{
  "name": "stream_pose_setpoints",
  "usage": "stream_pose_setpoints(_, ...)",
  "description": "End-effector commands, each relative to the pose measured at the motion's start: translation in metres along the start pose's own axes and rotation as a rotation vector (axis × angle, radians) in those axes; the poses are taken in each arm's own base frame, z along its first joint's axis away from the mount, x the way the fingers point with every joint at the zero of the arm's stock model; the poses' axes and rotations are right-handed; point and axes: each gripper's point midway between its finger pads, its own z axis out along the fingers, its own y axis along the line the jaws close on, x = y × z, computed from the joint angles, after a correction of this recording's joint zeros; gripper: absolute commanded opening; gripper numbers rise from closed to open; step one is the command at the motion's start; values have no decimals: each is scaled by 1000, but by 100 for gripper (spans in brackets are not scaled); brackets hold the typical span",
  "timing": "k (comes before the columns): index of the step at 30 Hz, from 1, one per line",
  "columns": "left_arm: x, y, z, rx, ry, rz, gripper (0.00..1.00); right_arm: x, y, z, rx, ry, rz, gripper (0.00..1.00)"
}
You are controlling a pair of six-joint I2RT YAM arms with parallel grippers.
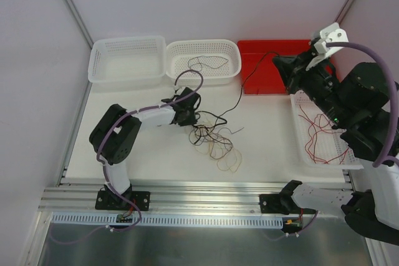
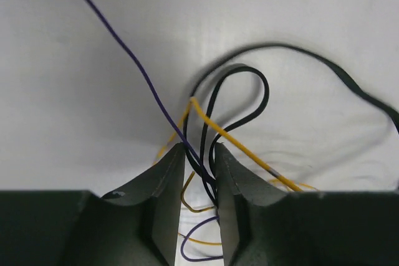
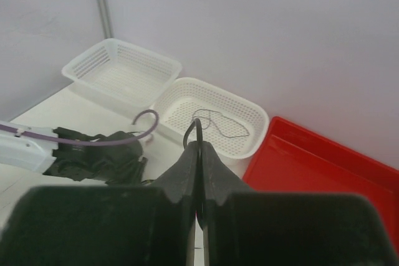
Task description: Untangle the cables
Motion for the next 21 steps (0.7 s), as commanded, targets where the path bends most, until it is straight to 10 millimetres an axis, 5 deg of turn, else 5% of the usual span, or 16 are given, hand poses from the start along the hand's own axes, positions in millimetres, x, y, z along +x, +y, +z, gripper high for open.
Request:
stream_pose_setpoints(1, 1, 77, -8, -220, 12, 2, 25, -26, -39, -27, 180, -60, -63, 1)
stream_pose_setpoints(7, -23, 148, -42, -331, -57, -74, 31, -25, -73, -44, 355, -32, -118, 1)
stream_pose_setpoints(13, -32, 187, -64, -393, -92, -143, 35, -12, -79, -50, 391, -5, -121, 1)
stream_pose_setpoints(19, -24, 200, -77, -401, -88, -177, 41, 60, -60, -28, 321, 179, -88, 1)
stream_pose_setpoints(21, -16, 201, -82, -382, -79, -173, 45, 106, -46, -14, 262, 286, -58, 1)
